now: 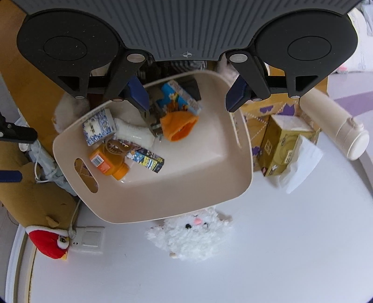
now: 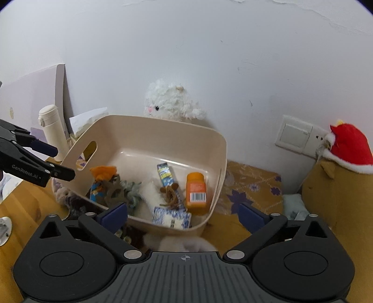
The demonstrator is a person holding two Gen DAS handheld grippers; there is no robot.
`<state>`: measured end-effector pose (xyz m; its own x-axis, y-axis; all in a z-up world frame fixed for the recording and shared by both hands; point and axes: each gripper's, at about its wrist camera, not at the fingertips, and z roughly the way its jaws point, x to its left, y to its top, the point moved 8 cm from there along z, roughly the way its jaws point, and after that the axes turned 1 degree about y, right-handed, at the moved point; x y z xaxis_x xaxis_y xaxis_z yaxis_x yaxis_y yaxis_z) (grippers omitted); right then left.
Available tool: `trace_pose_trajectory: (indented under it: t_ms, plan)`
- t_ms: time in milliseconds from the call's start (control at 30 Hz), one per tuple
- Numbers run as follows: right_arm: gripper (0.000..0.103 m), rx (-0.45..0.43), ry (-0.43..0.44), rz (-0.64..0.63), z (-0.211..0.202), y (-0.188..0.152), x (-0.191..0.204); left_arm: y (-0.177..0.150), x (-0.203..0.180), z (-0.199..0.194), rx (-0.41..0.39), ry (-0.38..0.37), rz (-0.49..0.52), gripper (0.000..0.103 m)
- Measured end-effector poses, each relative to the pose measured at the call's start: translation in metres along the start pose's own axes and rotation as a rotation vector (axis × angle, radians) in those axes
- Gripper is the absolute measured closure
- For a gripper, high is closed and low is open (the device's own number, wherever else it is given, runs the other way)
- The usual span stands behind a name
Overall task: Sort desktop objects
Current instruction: 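Withdraw both open tools from the basket toward the remaining clutter, then close the left tool on the beige fuzzy cloth while the right tool grasps the white-and-red plush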
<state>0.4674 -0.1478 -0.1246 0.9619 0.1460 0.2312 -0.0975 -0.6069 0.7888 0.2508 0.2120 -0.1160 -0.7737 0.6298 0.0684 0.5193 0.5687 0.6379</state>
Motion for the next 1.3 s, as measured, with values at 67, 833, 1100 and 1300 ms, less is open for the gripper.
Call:
trace_pose_trajectory:
  t_ms: [67,833,1100,1300]
  plan:
    - [0.0,0.003,-0.007,-0.002,-0.004,-0.005,-0.001,-0.005,0.002,-0.005,0.005,-0.002,-0.016,0.029]
    - [0.0,0.215,0.031,-0.072,-0.001,-0.088,0.022,-0.097,-0.025,-0.003,0.189,-0.059,-0.03,0.029]
    - [0.0,0.269,0.037,-0.079,0.022,-0.104,0.033,-0.116,-0.045,0.012,0.24,-0.117,-0.071,0.029]
    - [0.0,0.284,0.054,-0.04,0.042,-0.105,0.039,-0.122,-0.066,0.024,0.259,-0.164,-0.069,0.029]
